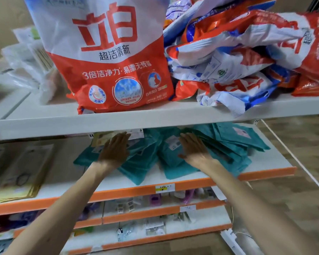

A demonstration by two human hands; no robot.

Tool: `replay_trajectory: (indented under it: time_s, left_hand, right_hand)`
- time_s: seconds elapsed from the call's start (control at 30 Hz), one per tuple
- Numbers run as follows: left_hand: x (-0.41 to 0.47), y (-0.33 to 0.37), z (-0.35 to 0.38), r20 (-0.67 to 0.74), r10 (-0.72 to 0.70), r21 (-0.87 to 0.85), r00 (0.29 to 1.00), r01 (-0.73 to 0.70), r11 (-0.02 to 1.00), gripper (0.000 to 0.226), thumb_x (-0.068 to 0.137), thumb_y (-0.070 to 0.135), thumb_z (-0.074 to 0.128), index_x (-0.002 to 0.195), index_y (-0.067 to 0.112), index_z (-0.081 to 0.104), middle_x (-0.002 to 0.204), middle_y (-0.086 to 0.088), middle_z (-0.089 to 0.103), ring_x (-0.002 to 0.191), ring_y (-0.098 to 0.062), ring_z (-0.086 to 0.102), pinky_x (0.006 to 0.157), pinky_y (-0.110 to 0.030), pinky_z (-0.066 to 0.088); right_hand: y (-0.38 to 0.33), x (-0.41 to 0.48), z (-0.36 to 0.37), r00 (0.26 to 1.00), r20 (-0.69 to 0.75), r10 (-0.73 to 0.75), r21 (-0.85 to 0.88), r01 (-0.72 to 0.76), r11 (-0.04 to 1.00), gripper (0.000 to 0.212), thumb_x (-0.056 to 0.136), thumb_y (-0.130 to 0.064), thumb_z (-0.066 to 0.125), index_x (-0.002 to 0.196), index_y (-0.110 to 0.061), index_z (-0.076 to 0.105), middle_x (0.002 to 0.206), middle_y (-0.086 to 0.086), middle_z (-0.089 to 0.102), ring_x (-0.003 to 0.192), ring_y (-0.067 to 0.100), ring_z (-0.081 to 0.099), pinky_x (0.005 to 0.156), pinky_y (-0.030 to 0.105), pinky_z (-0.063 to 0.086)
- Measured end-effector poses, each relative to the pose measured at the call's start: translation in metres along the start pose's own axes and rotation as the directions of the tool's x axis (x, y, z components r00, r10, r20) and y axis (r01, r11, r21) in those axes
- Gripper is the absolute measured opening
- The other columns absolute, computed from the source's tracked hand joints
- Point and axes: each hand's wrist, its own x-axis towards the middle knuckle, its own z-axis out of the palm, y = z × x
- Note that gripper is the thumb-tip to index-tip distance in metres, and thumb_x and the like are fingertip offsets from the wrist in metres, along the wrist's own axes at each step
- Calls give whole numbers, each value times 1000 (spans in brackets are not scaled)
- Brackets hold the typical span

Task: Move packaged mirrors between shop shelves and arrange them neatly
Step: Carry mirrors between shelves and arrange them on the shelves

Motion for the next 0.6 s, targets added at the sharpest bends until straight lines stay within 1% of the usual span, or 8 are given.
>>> replay_trajectory:
  time_s: [0.07, 0.17, 0.3, 0.4, 0.43, 0.5, 0.57, 0.6]
  left_hand:
    - [4, -11, 15, -15, 2, 24, 1000, -1, 1000, 63, 92, 17, 54, 150, 13, 29, 156, -11, 30, 143, -32, 28, 116, -53, 25]
    - [14, -16, 41, -45, 7, 67, 999, -4, 998, 64, 93, 20, 56, 151, 14, 29, 158, -12, 27, 144, -36, 27, 114, -58, 27]
    - [39, -26, 59, -4, -75, 26, 997, 75, 997, 61, 101, 33, 37, 154, 19, 10, 163, -5, 7, 150, -27, 6, 120, -50, 12]
    - [51, -31, 63, 25, -149, 11, 988, 149, 989, 61, 102, 35, 33, 154, 16, 8, 163, -8, 6, 150, -27, 4, 121, -48, 10]
    - [54, -31, 63, 39, -184, 2, 982, 184, 983, 59, 102, 36, 32, 154, 15, 11, 162, -9, 11, 149, -28, 8, 120, -48, 11]
    - [56, -29, 65, 13, -206, 4, 978, 206, 979, 51, 102, 36, 33, 147, 14, 26, 155, -11, 30, 143, -31, 26, 117, -50, 21]
    - [52, -25, 64, -59, -157, 45, 986, 160, 986, 36, 101, 31, 39, 132, 13, 42, 139, -13, 48, 128, -33, 44, 107, -50, 35]
    - [49, -21, 62, -86, -124, 76, 989, 130, 989, 30, 100, 27, 42, 126, 11, 47, 132, -13, 53, 120, -33, 49, 102, -49, 40]
  right_hand:
    - [1, 10, 17, 998, 49, 44, 52, -47, 998, 76, 90, -45, 62, 150, -16, 26, 159, 5, 25, 148, 26, 16, 120, 39, 16]
    - [3, 23, 44, 996, 71, 61, 48, -64, 997, 85, 90, -58, 55, 152, -11, 20, 161, 8, 20, 150, 28, 10, 121, 41, 10]
    - [-6, 36, 69, 994, 89, 67, 51, -72, 996, 98, 88, -68, 49, 154, -7, 12, 162, 11, 12, 150, 30, 3, 123, 44, 8]
    - [-15, 43, 85, 996, 86, 39, 67, -45, 997, 100, 85, -69, 52, 154, -9, 13, 161, 14, 14, 149, 32, 8, 122, 45, 10]
    - [-18, 44, 90, 995, 97, 31, 66, -37, 997, 98, 86, -67, 53, 154, -9, 13, 161, 15, 14, 149, 32, 9, 122, 45, 11]
    - [-24, 44, 95, 992, 121, 26, 46, -32, 998, 90, 89, -60, 55, 152, -7, 18, 160, 16, 18, 148, 33, 13, 121, 46, 14]
    - [-28, 43, 95, 994, 107, 36, 14, -38, 999, 83, 90, -57, 55, 149, -7, 24, 156, 16, 24, 145, 34, 21, 119, 46, 18]
    - [-30, 42, 94, 994, 99, 42, 4, -42, 999, 79, 90, -56, 55, 147, -8, 28, 154, 17, 29, 143, 34, 26, 118, 45, 22]
